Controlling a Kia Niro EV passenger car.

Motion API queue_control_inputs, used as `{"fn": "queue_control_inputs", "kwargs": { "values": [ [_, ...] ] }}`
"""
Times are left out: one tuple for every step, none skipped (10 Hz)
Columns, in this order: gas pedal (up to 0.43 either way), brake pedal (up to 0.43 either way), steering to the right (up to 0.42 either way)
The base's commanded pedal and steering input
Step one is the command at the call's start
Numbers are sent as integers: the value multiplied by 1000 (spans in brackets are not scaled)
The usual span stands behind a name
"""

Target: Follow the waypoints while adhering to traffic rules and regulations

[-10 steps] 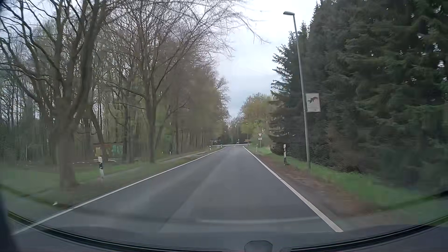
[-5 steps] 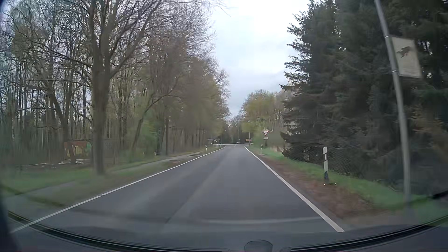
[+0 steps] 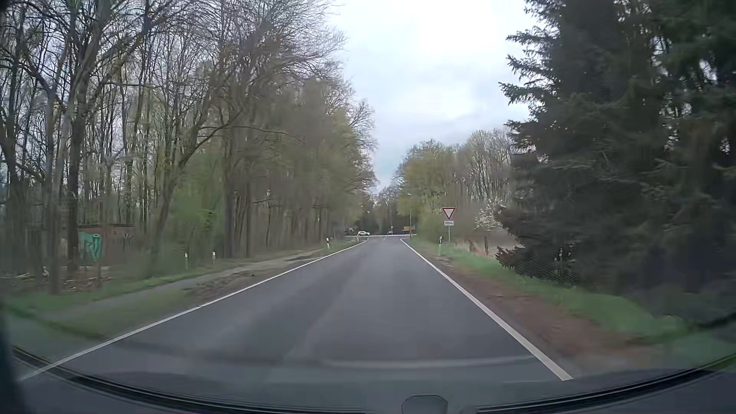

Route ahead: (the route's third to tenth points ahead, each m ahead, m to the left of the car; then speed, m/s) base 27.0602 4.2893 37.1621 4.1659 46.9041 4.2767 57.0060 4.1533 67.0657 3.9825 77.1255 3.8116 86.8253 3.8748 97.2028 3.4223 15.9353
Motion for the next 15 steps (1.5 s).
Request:
{"fn": "queue_control_inputs", "kwargs": {
  "values": [
    [130, 0, 0],
    [130, 6, 0],
    [130, 0, 0],
    [130, 0, 0],
    [130, 0, 0],
    [130, 0, -1],
    [138, 0, -2],
    [157, 0, -3],
    [157, 0, -3],
    [157, 0, -3],
    [157, 0, -2],
    [157, 0, -2],
    [157, 0, -2],
    [157, 0, -1],
    [157, 6, -1]
  ]
}}
